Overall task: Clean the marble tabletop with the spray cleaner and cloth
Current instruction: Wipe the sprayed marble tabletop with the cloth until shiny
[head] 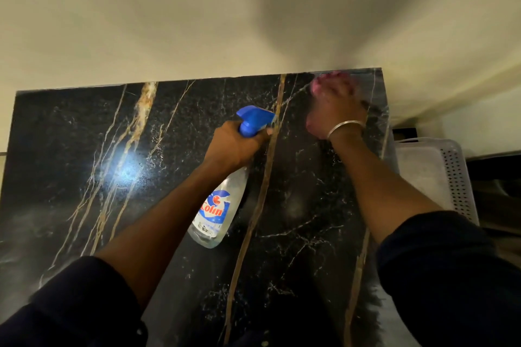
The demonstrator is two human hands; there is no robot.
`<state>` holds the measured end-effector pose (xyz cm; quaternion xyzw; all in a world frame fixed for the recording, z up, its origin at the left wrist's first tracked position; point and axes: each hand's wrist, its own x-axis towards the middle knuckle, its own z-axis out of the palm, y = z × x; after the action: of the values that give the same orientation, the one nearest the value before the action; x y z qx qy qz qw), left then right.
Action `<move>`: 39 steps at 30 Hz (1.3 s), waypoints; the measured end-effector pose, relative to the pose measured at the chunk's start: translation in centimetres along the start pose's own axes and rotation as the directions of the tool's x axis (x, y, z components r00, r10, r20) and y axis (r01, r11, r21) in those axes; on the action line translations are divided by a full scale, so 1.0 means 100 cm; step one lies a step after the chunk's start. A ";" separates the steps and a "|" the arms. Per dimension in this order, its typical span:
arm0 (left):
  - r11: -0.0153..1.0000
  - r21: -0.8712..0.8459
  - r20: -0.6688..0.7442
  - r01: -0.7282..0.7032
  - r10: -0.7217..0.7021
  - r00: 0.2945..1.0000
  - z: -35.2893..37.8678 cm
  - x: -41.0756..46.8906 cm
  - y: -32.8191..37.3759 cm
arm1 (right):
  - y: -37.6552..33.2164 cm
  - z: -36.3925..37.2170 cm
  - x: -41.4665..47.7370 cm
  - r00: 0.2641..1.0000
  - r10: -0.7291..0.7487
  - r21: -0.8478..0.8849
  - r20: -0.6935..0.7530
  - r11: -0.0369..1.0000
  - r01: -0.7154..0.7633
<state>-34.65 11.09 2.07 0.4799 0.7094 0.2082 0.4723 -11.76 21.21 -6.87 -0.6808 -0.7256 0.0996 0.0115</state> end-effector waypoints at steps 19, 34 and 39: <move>1.000 -0.011 -0.041 0.012 -0.013 0.999 -0.005 0.000 0.000 | -0.029 -0.002 0.023 0.993 -0.091 -0.043 0.070 0.995 0.095; 1.000 -0.015 -0.051 -0.015 0.014 0.999 0.007 -0.003 0.000 | -0.050 -0.006 0.014 0.994 0.064 -0.026 0.086 0.998 -0.062; 0.999 0.013 -0.070 0.037 -0.036 0.997 0.013 -0.003 0.001 | -0.068 -0.001 0.008 0.982 -0.154 -0.004 0.110 0.988 0.156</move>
<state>-33.42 10.66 1.64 0.4625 0.7357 0.2110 0.4475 -18.49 21.70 -5.76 -0.6158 -0.7765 0.1310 -0.0248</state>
